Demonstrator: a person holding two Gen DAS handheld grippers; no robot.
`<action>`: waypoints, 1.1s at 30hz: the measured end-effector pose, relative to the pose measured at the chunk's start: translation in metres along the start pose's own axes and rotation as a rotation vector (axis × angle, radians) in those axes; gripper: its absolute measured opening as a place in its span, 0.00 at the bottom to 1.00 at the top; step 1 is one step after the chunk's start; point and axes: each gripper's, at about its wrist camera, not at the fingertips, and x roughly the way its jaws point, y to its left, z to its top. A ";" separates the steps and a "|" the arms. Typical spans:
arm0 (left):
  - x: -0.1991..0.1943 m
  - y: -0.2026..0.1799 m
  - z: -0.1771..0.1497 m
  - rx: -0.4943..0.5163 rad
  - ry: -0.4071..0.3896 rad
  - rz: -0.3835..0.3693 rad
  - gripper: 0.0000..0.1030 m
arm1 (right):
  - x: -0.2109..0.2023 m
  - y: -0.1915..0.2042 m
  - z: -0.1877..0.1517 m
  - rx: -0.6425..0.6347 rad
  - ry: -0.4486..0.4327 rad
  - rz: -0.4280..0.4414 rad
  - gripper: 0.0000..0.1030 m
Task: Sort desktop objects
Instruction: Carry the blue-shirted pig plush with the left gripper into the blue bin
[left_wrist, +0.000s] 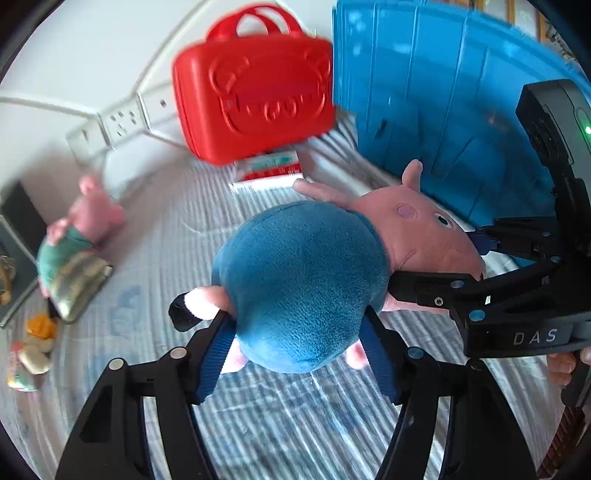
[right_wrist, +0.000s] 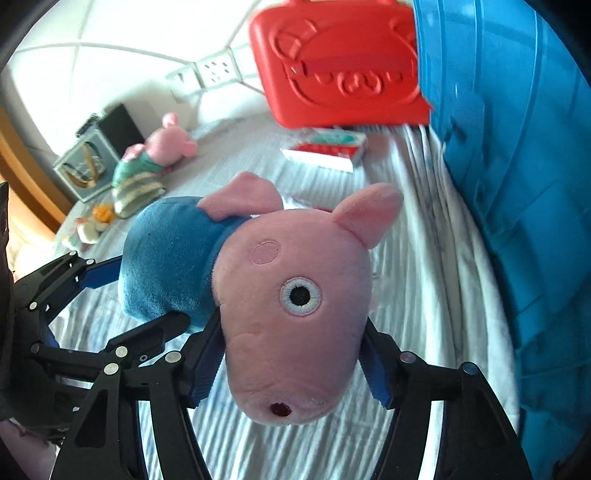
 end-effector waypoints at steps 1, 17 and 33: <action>-0.011 0.000 0.001 -0.003 -0.018 0.006 0.64 | -0.012 0.005 0.001 -0.010 -0.022 0.004 0.63; -0.212 -0.053 0.011 0.092 -0.372 0.060 0.64 | -0.219 0.061 -0.020 -0.087 -0.362 -0.085 0.63; -0.273 -0.183 0.091 0.205 -0.596 -0.027 0.65 | -0.369 -0.048 -0.027 -0.062 -0.575 -0.230 0.63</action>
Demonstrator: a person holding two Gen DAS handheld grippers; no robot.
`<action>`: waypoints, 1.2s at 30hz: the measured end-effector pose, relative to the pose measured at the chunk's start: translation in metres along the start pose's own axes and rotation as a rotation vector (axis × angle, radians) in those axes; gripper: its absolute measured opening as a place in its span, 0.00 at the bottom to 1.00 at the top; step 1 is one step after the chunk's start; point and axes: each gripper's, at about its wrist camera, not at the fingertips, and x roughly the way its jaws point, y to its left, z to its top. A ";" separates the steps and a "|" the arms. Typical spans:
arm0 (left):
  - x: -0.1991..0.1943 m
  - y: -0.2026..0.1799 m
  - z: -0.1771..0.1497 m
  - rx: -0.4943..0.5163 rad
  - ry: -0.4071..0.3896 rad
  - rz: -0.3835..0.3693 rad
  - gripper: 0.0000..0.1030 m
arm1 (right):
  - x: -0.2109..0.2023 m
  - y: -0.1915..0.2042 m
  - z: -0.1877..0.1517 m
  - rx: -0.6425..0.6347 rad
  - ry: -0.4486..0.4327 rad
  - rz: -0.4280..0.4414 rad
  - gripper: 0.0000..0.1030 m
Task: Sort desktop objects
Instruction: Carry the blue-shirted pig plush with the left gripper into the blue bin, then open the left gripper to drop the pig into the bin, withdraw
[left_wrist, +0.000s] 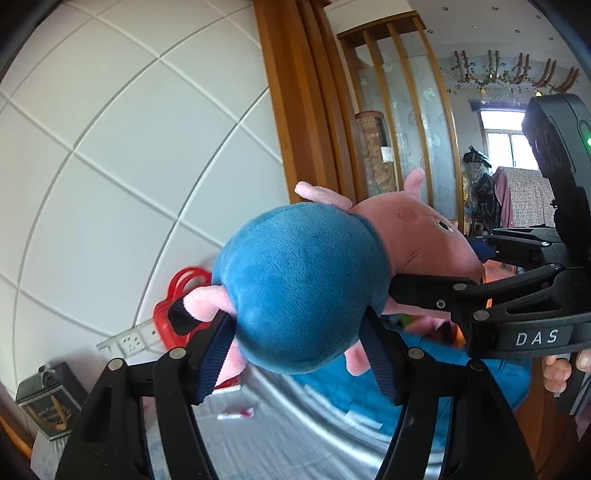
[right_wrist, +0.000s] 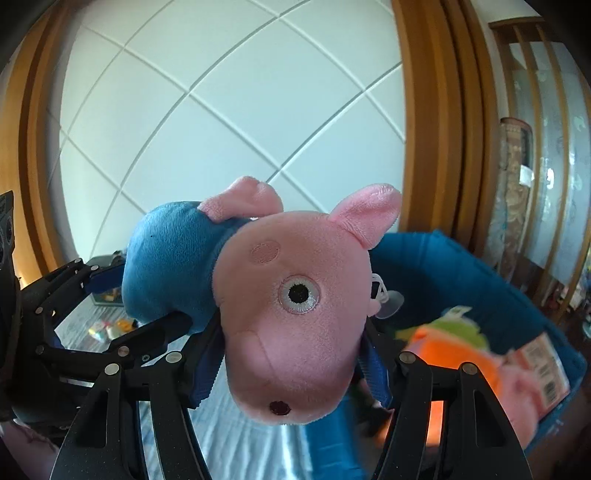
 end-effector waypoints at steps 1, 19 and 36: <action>0.004 -0.011 0.007 -0.001 -0.006 -0.002 0.65 | -0.004 -0.018 0.002 -0.002 -0.005 -0.002 0.63; 0.142 -0.173 0.069 -0.022 0.225 0.073 0.70 | 0.036 -0.243 -0.008 0.107 0.149 -0.005 0.70; 0.120 -0.182 0.058 -0.076 0.259 0.191 0.70 | 0.024 -0.261 -0.035 0.149 0.173 0.018 0.90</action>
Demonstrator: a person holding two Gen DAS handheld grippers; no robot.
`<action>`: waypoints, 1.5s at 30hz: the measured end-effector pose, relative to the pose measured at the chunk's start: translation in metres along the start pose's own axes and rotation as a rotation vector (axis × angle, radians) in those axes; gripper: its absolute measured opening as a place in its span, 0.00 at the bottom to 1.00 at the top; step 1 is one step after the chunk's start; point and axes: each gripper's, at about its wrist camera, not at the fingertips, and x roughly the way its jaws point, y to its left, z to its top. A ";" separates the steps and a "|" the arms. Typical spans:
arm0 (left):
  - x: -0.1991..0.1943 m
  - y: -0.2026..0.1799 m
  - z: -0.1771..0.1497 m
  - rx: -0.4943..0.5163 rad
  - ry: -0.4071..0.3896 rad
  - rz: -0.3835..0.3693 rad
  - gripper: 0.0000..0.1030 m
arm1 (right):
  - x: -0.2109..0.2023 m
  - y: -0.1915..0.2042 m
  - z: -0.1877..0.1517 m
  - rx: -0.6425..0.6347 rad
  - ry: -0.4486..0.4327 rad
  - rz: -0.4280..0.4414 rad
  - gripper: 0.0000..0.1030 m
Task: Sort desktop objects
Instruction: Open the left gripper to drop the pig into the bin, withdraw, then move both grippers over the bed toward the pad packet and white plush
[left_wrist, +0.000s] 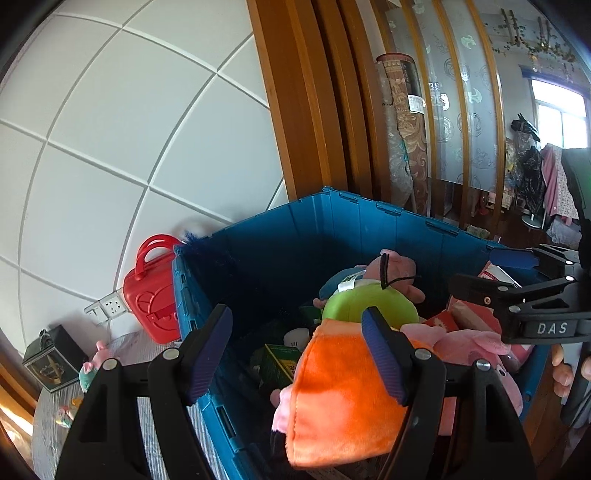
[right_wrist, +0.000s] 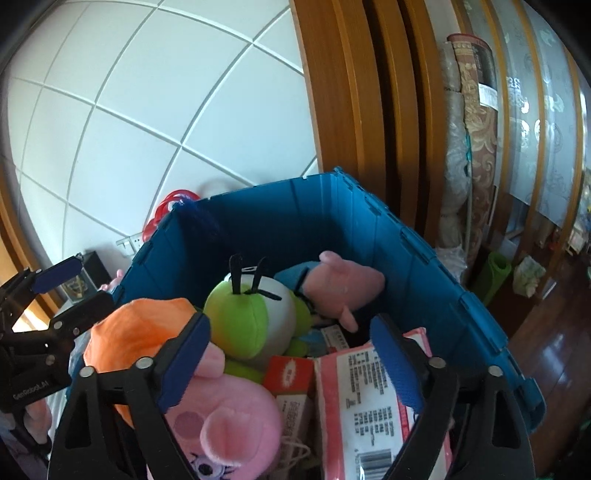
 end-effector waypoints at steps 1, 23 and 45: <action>-0.002 0.002 -0.002 -0.004 -0.002 -0.002 0.70 | -0.003 0.003 -0.001 -0.006 -0.004 -0.006 0.91; -0.069 0.092 -0.065 -0.201 -0.060 0.160 0.79 | -0.029 0.106 -0.005 -0.109 -0.099 0.073 1.00; -0.113 0.457 -0.258 -0.411 0.138 0.357 0.79 | 0.075 0.458 -0.013 -0.252 0.065 0.216 1.00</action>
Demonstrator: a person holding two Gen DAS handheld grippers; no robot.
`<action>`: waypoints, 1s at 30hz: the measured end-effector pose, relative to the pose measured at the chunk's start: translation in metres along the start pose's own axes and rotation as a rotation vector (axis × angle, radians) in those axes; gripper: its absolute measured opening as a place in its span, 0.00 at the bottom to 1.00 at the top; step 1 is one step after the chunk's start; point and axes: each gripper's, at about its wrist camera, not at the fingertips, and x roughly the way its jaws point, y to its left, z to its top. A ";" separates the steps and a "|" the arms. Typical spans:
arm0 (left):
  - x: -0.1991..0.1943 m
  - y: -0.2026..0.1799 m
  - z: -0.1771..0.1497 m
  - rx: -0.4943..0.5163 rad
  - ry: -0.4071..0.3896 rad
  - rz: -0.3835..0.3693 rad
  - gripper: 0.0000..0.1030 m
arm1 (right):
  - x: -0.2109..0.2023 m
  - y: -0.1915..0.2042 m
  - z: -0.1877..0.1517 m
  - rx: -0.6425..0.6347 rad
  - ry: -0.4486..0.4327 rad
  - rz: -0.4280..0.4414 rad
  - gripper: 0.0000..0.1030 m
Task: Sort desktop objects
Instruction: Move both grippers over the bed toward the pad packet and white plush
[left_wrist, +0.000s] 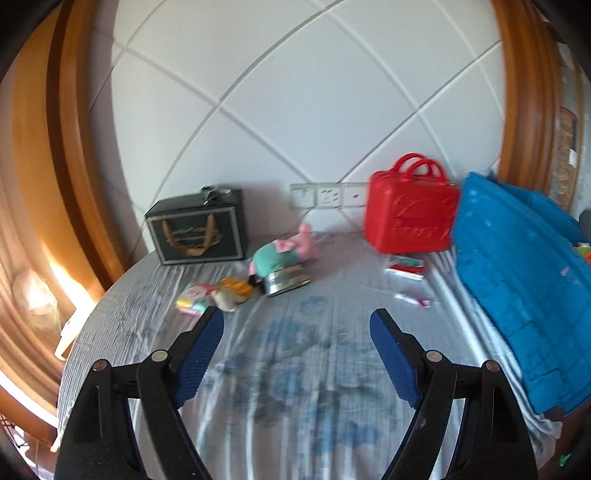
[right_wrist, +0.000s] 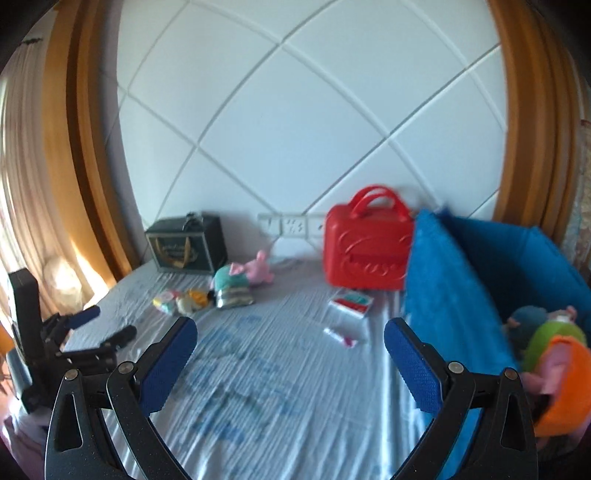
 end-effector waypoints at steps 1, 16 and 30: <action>0.009 0.014 0.001 -0.013 0.015 0.004 0.79 | 0.019 0.008 0.003 0.002 0.030 -0.003 1.00; 0.234 0.126 0.038 -0.175 0.234 0.087 0.79 | 0.318 0.029 0.052 -0.006 0.353 0.007 1.00; 0.352 0.230 0.010 -0.159 0.347 0.222 0.79 | 0.454 0.073 0.020 -0.053 0.496 0.116 1.00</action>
